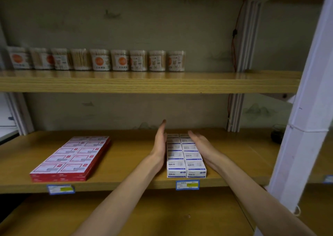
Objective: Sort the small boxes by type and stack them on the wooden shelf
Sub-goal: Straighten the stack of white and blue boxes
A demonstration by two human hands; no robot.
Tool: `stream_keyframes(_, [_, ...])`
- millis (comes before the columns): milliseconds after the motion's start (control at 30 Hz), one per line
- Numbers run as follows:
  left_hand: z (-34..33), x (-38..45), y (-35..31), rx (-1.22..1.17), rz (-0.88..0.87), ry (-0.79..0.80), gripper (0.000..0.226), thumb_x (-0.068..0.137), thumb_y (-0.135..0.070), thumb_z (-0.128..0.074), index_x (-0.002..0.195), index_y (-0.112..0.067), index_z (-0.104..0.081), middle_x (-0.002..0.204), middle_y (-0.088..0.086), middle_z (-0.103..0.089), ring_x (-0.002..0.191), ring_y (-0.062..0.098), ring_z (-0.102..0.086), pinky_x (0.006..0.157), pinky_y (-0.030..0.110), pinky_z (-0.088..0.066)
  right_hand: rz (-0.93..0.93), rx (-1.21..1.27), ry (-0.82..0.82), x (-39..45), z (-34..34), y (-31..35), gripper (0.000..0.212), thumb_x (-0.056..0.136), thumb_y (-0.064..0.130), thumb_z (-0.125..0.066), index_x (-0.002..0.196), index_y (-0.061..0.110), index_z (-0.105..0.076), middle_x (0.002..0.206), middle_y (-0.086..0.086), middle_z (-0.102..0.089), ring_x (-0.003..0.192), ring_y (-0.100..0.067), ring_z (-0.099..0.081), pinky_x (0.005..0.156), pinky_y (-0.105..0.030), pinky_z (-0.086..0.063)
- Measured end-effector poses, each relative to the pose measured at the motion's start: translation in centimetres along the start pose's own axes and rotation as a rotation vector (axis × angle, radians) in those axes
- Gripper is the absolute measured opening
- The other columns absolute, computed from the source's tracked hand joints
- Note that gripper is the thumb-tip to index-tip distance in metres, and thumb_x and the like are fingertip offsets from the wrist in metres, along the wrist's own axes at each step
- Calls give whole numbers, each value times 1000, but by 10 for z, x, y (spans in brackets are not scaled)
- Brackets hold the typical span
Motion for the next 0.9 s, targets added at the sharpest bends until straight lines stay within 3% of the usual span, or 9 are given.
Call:
stream_keyframes(100, [-4, -7, -4, 30, -19, 14, 65, 99, -59, -32, 156, -30, -24, 159, 8, -32, 136, 24, -44, 100, 33, -30, 7, -37, -15, -12, -5, 10, 83, 96, 64, -46, 159, 18, -20, 138, -8, -61, 122, -23, -61, 110, -44, -45])
stream_keyframes(233, [-6, -13, -9, 81, -79, 63, 58, 102, -54, -28, 153, -28, -30, 138, 2, -48, 90, 0, -52, 98, 30, -32, 40, -72, -6, -24, -11, 20, 74, 104, 53, -40, 161, 16, -10, 148, -8, -52, 130, -22, -54, 104, -33, -42])
stream_keyframes(400, [-9, -15, -9, 101, -85, 82, 49, 104, -50, -26, 146, -28, -38, 110, -8, -53, 85, -8, -47, 96, 28, -31, 89, -104, -13, -31, -14, 27, 61, 107, 46, -37, 157, 14, -22, 136, -6, -59, 103, -12, -62, 97, -32, -45])
stream_keyframes(467, [-9, -16, -10, 144, -74, 74, 41, 103, -53, -27, 128, -31, -50, 101, -11, -57, 88, -2, -53, 93, 28, -35, 97, -164, -1, -35, -15, 28, 61, 106, 49, -34, 156, 15, -24, 139, -4, -58, 120, -18, -59, 108, -37, -43])
stream_keyframes(533, [-5, -17, -5, 308, -44, 58, 56, 99, -64, -25, 137, -31, -49, 131, -2, -58, 111, 8, -56, 102, 33, -36, 96, -243, 9, -40, -12, 29, 67, 105, 53, -31, 159, 15, -17, 154, -5, -46, 139, -23, -46, 117, -41, -35])
stream_keyframes(633, [14, -23, -2, 732, -111, 58, 84, 89, -80, -25, 158, -33, -19, 166, -5, -16, 152, 16, -17, 123, 44, -13, 89, -370, 14, -51, -1, 22, 85, 96, 70, -30, 161, 24, 1, 167, 2, -21, 152, -23, -24, 123, -46, -23])
stream_keyframes(700, [23, -38, 4, 953, -199, 190, 90, 86, -80, -32, 158, -34, -3, 165, -13, -1, 152, 11, -4, 121, 39, -10, 138, -445, 99, -65, 4, 17, 84, 94, 72, -31, 160, 33, 4, 166, 13, -14, 153, -16, -20, 123, -43, -22])
stream_keyframes(800, [30, -58, 11, 1199, -266, 337, 92, 83, -81, -42, 151, -47, 10, 160, -22, 3, 150, 7, -8, 122, 39, -16, 243, -487, 266, -80, 8, 6, 72, 92, 78, -31, 154, 55, -1, 160, 23, -31, 142, -5, -39, 119, -42, -34])
stream_keyframes(900, [24, -59, 14, 1292, -334, 419, 72, 88, -78, -39, 133, -68, 16, 166, -16, -2, 151, 10, -11, 124, 39, -15, 291, -776, 234, -76, 7, -8, 87, 79, 93, -8, 154, 53, 10, 166, 23, -12, 155, -10, -8, 127, -45, -11])
Point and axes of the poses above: each hand's wrist, its own x-axis towards the middle knuckle, its own z-axis out of the back of the hand, y = z × x, the point moved 5 cm from there along x, towards the middle knuckle
